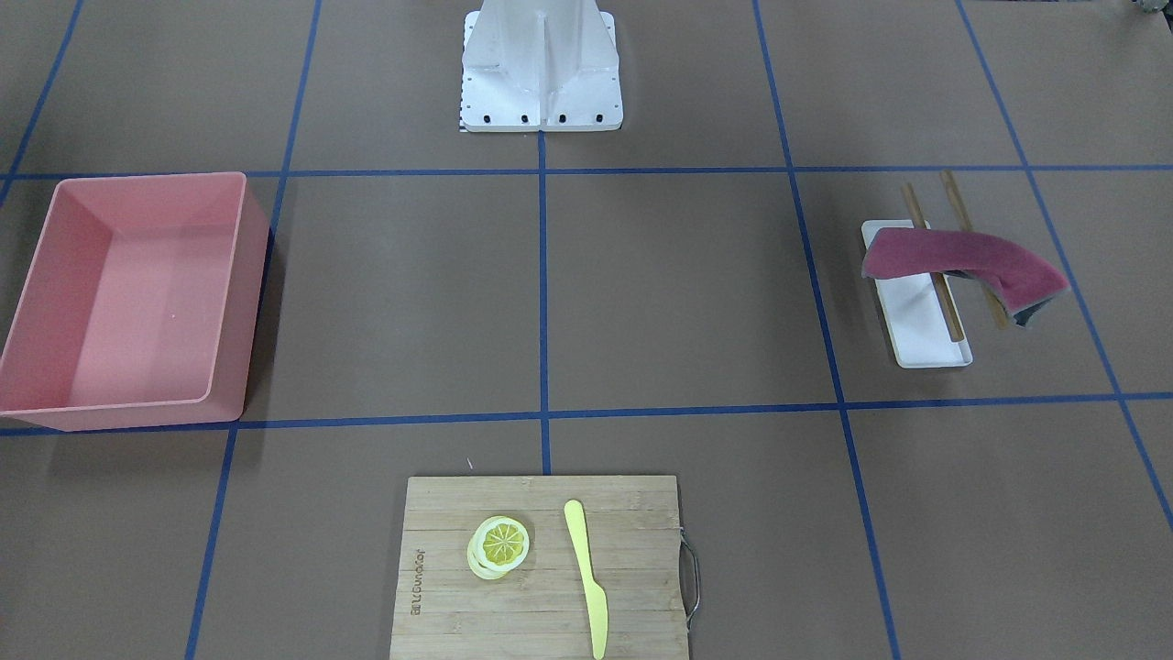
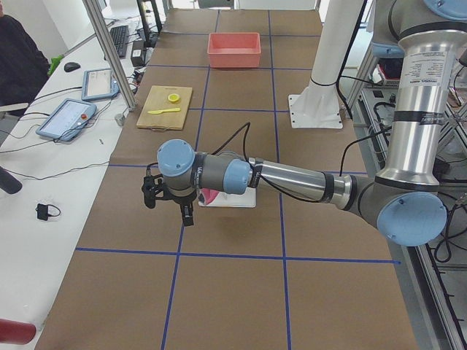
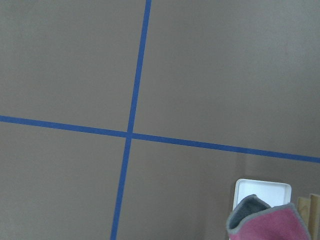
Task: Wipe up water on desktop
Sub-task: 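Reach the left gripper to the pink cloth on the white tray and grasp it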
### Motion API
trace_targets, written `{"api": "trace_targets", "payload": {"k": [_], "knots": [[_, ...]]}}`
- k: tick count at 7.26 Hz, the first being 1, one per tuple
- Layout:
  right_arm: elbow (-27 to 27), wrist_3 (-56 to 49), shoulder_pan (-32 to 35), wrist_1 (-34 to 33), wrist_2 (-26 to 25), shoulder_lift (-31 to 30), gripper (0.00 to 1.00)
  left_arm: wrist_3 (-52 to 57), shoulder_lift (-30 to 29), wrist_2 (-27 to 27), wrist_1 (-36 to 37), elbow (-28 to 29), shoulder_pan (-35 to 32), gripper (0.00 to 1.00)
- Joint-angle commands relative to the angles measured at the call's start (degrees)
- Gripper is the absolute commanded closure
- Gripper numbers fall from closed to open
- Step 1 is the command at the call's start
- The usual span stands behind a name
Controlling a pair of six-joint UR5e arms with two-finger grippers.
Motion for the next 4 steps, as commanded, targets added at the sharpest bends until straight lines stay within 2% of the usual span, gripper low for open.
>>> {"api": "trace_targets", "payload": {"k": [1, 3, 4], "knots": [[0.0, 0.0, -0.8, 0.0, 0.1, 0.0, 0.00, -20.4, 2.8, -1.0, -16.3, 1.3, 5.3, 0.02], [0.1, 0.0, -0.8, 0.0, 0.1, 0.4, 0.00, -38.3, 4.5, 0.8, -34.9, 4.1, 11.4, 0.02], [0.1, 0.0, -0.8, 0.0, 0.1, 0.4, 0.00, -45.1, 4.5, 3.6, -39.6, 4.2, 15.3, 0.02]]}}
